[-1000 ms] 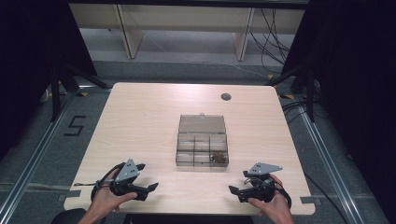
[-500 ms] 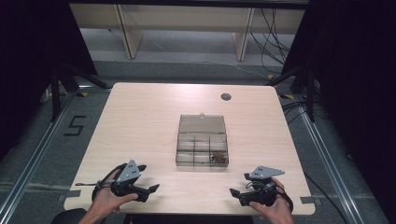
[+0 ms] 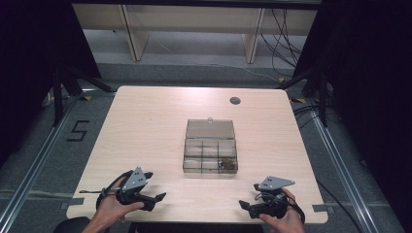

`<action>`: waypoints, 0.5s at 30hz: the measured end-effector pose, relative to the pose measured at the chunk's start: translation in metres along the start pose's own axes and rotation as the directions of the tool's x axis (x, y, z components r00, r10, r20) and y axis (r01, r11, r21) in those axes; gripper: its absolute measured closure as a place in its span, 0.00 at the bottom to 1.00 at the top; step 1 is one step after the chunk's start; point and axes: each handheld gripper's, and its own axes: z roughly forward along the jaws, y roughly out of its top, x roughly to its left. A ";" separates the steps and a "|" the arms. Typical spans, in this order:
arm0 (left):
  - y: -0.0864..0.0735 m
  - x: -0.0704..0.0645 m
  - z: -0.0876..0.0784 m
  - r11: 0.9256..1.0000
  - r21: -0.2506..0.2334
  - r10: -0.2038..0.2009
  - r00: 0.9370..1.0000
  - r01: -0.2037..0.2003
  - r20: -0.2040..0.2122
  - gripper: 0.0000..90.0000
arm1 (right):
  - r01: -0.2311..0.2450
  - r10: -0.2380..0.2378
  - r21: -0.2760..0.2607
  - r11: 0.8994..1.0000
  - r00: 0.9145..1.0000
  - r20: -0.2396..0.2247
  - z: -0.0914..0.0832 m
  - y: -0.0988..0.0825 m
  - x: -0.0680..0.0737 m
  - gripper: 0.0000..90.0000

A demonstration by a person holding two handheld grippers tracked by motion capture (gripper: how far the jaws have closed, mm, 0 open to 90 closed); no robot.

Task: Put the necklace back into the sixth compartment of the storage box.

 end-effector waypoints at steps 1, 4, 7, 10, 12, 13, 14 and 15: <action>0.000 0.000 0.000 1.000 -0.002 -0.012 1.000 0.012 0.007 0.17 | 0.003 -0.003 0.005 1.000 1.000 0.006 -0.001 0.000 0.000 0.18; 0.000 0.003 -0.001 1.000 0.004 0.021 1.000 -0.021 0.002 0.17 | 0.001 -0.001 0.013 1.000 1.000 0.007 0.000 -0.003 0.001 0.18; 0.000 0.002 0.000 1.000 0.003 0.016 1.000 -0.016 -0.004 0.17 | -0.010 0.009 0.021 1.000 1.000 0.015 -0.002 -0.004 0.002 0.18; 0.000 0.002 -0.001 1.000 0.002 0.019 1.000 -0.019 0.003 0.17 | 0.008 -0.008 0.006 1.000 1.000 0.002 -0.003 -0.005 0.001 0.18; 0.000 0.000 0.000 1.000 -0.007 -0.014 1.000 0.014 0.012 0.17 | 0.025 -0.026 0.016 1.000 1.000 0.012 -0.003 -0.005 0.000 0.18; 0.000 0.000 -0.001 1.000 0.010 0.000 1.000 0.000 0.012 0.17 | 0.023 -0.023 0.020 1.000 0.999 0.040 -0.003 -0.006 0.001 0.18; 0.000 0.000 -0.001 1.000 0.010 -0.002 1.000 0.002 0.012 0.17 | 0.031 -0.032 0.021 0.999 0.999 0.040 -0.003 -0.006 0.001 0.18; 0.000 0.000 0.000 1.000 0.004 0.000 1.000 0.000 0.012 0.17 | 0.026 -0.026 0.022 0.999 0.999 0.030 -0.003 -0.006 0.001 0.18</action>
